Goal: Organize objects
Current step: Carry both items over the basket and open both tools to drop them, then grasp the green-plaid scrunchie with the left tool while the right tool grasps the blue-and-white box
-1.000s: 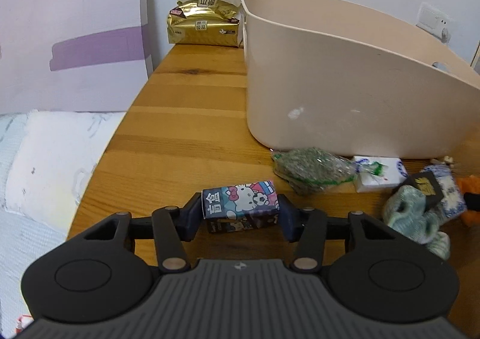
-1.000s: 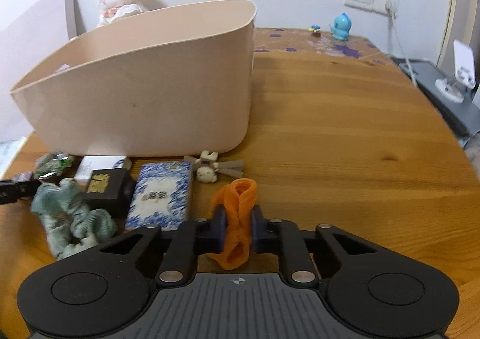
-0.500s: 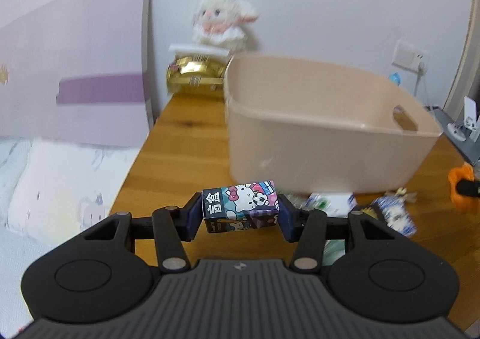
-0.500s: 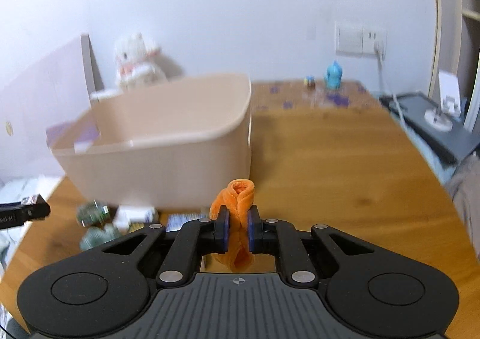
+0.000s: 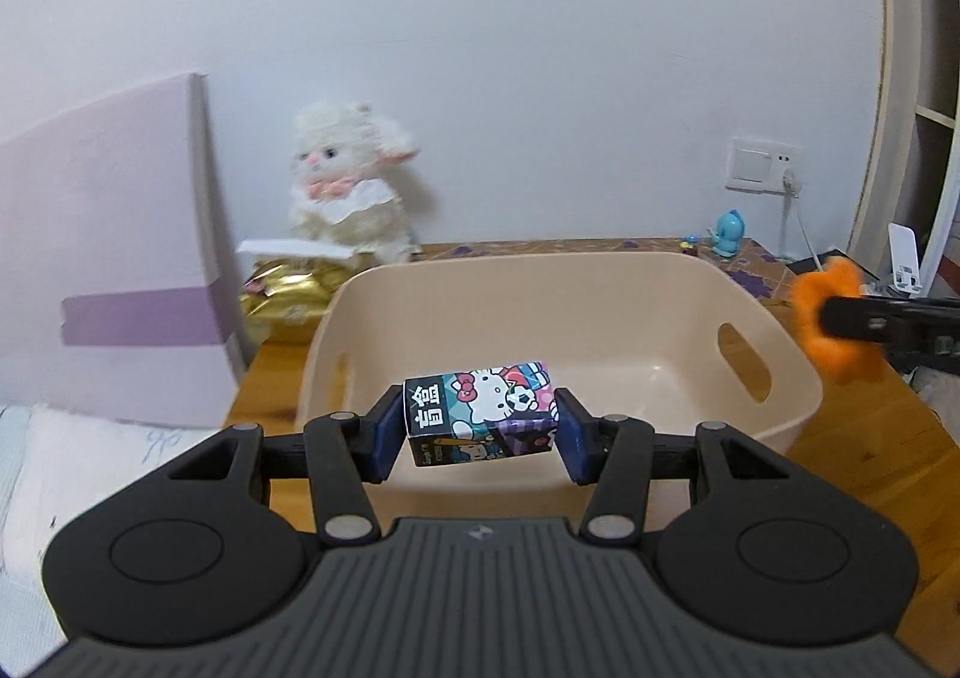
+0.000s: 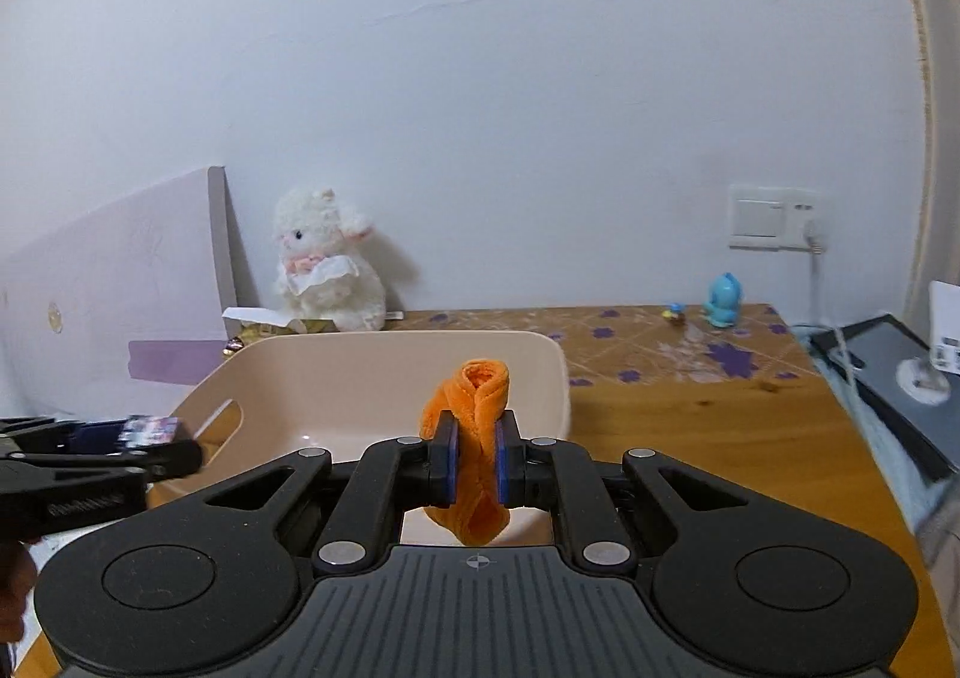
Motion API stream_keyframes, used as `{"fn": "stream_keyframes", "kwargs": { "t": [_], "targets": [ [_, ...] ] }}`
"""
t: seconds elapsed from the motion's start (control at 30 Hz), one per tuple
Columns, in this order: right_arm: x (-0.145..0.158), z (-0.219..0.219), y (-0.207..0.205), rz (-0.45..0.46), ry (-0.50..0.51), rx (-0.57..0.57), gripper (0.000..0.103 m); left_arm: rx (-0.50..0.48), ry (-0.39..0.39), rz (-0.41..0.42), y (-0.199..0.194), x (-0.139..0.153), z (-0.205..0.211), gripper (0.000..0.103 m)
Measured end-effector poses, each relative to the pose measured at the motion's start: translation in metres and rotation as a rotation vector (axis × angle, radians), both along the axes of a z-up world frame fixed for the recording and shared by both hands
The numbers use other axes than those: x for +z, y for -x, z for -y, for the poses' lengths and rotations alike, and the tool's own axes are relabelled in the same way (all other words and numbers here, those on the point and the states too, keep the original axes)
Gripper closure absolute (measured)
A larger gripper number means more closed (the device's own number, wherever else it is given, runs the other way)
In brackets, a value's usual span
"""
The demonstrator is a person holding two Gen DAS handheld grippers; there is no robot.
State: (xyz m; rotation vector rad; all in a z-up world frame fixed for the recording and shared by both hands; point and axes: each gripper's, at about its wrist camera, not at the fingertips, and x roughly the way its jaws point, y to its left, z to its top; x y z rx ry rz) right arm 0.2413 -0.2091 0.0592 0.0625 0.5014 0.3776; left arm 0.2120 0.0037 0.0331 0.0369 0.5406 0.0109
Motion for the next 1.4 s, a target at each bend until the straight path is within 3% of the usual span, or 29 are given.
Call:
{"fn": "stream_keyframes", "kwargs": {
  "t": [0.27, 0.43, 0.5, 0.67, 0.9, 0.97, 1.4],
  "targets": [
    [-0.026, -0.037, -0.039, -0.092, 0.064, 0.050, 0.092, 0.000, -0.031, -0.101, -0.054, -0.032, 0.023, 0.050],
    [-0.046, -0.049, -0.048, -0.162, 0.115, 0.062, 0.088, 0.013, -0.050, -0.159, -0.069, -0.049, 0.024, 0.049],
    [-0.048, -0.050, -0.048, -0.173, 0.114, 0.054, 0.073, 0.024, -0.029, -0.170, -0.067, -0.050, 0.021, 0.048],
    [-0.036, -0.044, -0.034, -0.125, 0.104, 0.039, 0.036, 0.049, -0.015, -0.170, -0.057, -0.040, 0.015, 0.025],
    [-0.012, -0.024, -0.009, -0.086, 0.054, 0.014, 0.016, 0.062, -0.005, -0.144, -0.030, -0.017, 0.009, 0.022],
    [-0.008, -0.020, 0.000, -0.077, 0.056, 0.005, 0.003, 0.064, -0.001, -0.135, -0.019, -0.011, 0.008, 0.020],
    [-0.016, -0.004, 0.060, -0.147, 0.109, 0.001, 0.000, 0.063, -0.015, -0.165, 0.047, -0.013, 0.017, 0.017]
  ]
}}
